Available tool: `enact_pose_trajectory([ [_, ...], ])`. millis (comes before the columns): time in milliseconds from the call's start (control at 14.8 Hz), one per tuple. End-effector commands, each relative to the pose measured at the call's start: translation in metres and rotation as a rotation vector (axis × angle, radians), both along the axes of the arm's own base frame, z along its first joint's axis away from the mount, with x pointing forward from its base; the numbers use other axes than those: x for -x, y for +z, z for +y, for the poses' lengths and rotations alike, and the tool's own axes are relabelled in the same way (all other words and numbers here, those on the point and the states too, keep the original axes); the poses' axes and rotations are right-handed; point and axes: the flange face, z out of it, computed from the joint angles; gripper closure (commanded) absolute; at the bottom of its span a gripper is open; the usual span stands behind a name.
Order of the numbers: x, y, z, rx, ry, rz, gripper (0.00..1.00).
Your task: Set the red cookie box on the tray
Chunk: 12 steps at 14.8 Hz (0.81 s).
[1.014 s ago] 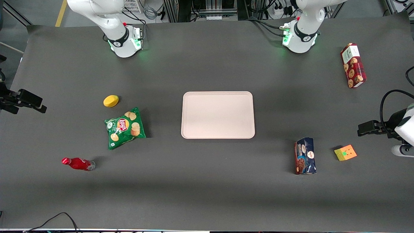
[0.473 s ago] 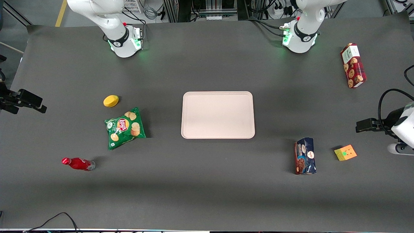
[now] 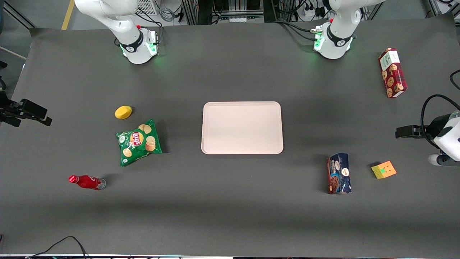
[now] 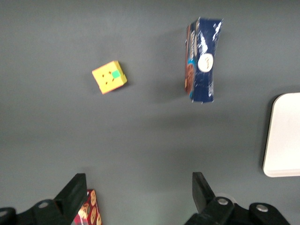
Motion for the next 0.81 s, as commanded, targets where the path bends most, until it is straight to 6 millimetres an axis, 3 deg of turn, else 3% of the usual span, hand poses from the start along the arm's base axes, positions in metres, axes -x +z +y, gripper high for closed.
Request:
enact_pose_trajectory([
  [0, 0.029, -0.023, 0.03, -0.026, 0.031, 0.044, 0.0],
  [203, 0.075, -0.055, 0.061, -0.025, -0.054, -0.035, 0.0],
  [743, 0.246, -0.171, 0.132, -0.01, -0.018, -0.052, 0.0],
])
